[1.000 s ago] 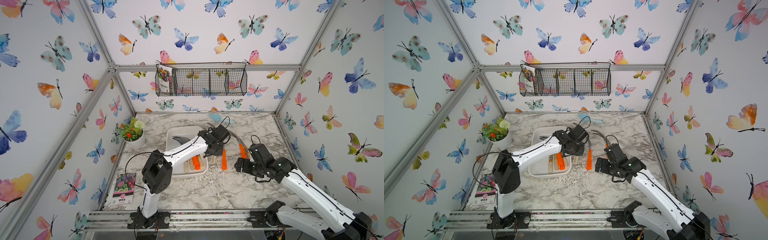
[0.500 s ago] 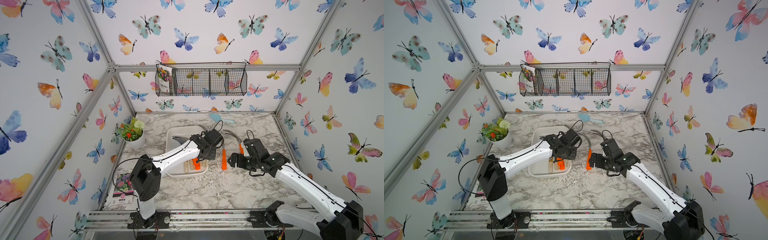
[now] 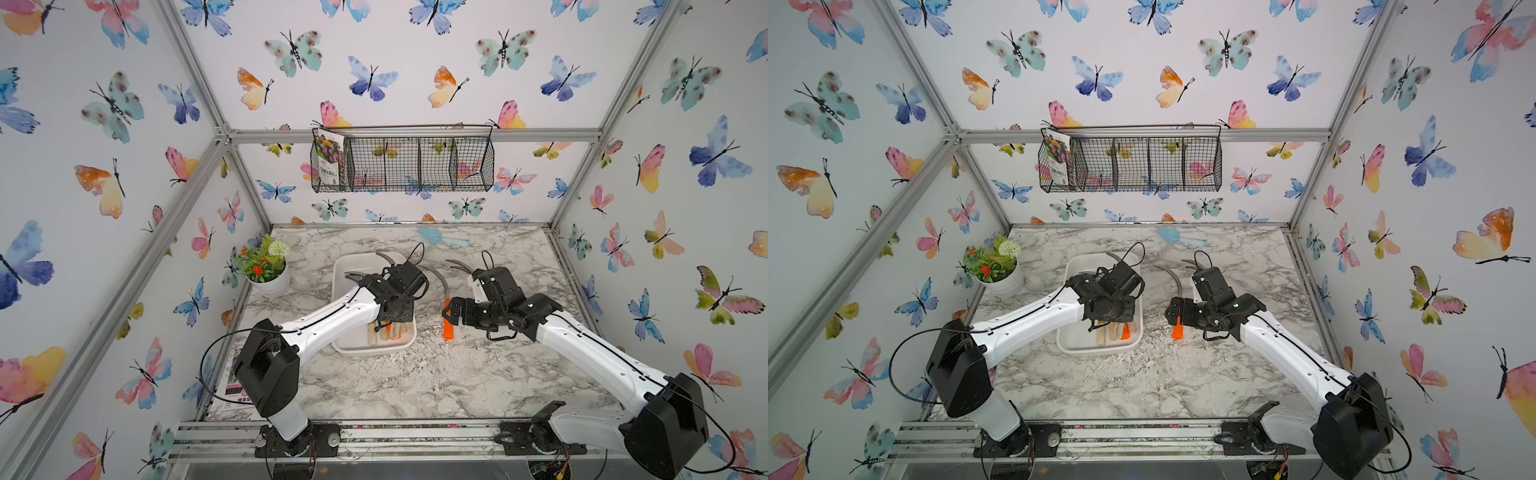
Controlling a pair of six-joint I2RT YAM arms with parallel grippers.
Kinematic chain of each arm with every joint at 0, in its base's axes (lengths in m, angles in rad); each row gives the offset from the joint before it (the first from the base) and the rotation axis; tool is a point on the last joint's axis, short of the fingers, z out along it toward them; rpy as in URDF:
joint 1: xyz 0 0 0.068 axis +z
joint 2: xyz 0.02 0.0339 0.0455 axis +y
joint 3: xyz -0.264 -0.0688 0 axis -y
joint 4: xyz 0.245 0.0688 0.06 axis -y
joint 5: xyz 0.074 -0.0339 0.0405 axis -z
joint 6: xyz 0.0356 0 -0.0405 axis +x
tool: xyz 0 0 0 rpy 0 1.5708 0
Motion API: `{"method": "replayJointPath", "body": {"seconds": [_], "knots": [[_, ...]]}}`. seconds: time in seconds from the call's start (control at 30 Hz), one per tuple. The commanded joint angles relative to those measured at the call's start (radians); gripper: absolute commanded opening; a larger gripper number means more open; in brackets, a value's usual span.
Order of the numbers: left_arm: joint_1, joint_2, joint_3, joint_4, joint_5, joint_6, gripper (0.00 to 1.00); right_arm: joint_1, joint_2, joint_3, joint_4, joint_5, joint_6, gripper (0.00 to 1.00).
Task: Put small sickles into storage boxes
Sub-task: Place the sickle in the storage box.
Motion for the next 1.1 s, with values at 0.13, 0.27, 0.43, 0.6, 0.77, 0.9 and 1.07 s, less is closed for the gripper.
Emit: {"method": "replayJointPath", "body": {"seconds": [0.13,0.27,0.43,0.6,0.77,0.9,1.07], "knots": [[0.077,-0.104,-0.093,0.044,-0.008,-0.009,0.08,0.019,0.06,0.045,0.055,-0.043,-0.032,0.98],[0.132,-0.137,-0.146,0.066,0.008,-0.001,0.08,0.028,0.112,0.076,0.064,-0.058,-0.044,0.98],[0.204,-0.174,-0.213,0.102,0.032,0.028,0.08,0.04,0.179,0.127,0.074,-0.075,-0.058,0.98],[0.275,-0.199,-0.282,0.146,0.065,0.063,0.08,0.056,0.25,0.174,0.08,-0.092,-0.064,0.98],[0.324,-0.199,-0.343,0.198,0.102,0.107,0.09,0.076,0.299,0.209,0.085,-0.095,-0.061,0.98],[0.347,-0.179,-0.377,0.243,0.136,0.142,0.12,0.089,0.325,0.224,0.086,-0.091,-0.057,0.98],[0.348,-0.143,-0.391,0.286,0.152,0.182,0.13,0.091,0.339,0.227,0.086,-0.083,-0.055,0.98]]}}
